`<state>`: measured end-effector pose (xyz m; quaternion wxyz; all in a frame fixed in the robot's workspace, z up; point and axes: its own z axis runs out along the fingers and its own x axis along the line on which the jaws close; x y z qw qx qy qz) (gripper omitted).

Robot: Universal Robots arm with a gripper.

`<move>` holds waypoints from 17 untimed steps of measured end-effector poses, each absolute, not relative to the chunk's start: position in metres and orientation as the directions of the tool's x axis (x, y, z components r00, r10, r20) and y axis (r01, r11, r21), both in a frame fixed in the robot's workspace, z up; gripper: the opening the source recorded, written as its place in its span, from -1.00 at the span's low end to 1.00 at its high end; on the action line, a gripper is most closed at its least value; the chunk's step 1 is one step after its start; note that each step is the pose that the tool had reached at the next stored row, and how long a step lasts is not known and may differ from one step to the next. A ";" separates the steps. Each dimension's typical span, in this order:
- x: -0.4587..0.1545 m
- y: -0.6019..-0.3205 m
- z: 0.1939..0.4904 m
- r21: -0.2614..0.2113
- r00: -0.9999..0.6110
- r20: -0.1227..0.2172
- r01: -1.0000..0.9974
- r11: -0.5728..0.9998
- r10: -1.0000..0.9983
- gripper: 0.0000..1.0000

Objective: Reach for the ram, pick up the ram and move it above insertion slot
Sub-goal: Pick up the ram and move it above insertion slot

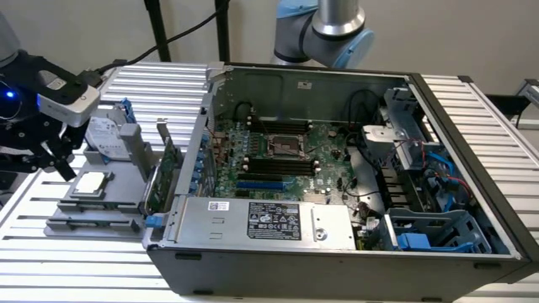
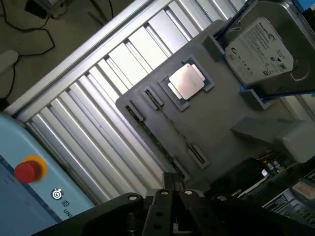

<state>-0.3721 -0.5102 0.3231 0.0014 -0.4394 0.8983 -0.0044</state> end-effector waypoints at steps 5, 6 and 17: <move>-0.372 -0.510 0.320 -0.009 -0.539 0.001 -0.842 0.539 -0.842 -0.79; -0.372 -0.510 0.320 -0.009 -0.524 0.001 -0.852 0.524 -0.852 -0.79; -0.372 -0.510 0.314 -0.009 -0.345 0.001 -0.938 0.345 -0.938 -0.79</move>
